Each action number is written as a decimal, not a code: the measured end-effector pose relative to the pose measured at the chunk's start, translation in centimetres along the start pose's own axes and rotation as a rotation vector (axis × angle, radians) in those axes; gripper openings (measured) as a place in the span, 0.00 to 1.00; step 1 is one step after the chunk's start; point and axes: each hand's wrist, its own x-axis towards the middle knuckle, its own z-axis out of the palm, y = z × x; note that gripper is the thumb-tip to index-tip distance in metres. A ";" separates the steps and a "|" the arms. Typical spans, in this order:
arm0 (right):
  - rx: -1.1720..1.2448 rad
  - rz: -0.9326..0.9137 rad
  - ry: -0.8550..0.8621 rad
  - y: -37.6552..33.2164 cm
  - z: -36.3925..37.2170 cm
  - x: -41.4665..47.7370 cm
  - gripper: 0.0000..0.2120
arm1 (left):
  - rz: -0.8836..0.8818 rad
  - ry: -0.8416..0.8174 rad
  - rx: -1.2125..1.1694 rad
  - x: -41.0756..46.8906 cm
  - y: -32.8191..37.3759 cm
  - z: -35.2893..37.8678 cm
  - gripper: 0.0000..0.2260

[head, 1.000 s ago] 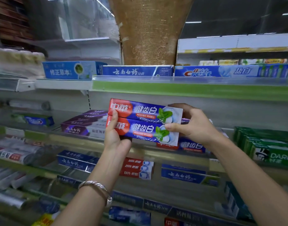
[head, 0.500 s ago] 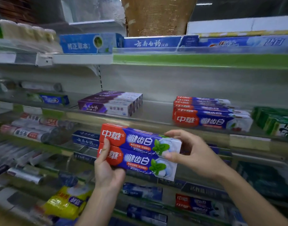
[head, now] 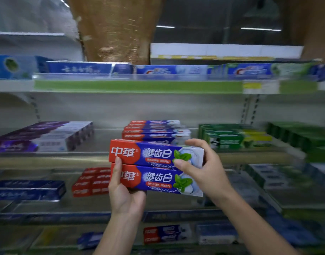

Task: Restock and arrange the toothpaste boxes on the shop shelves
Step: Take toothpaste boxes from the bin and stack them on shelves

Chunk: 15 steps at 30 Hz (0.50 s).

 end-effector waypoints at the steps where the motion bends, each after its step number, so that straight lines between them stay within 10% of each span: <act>1: 0.016 -0.013 0.039 -0.4 -0.8 -0.1 0.19 | -0.012 -0.018 -0.007 -0.3 -1.2 0.9 0.18; 15: -0.089 -0.105 0.090 -6.4 -16.3 -3.9 0.18 | -0.050 -0.279 0.075 -7.8 -14.6 12.2 0.15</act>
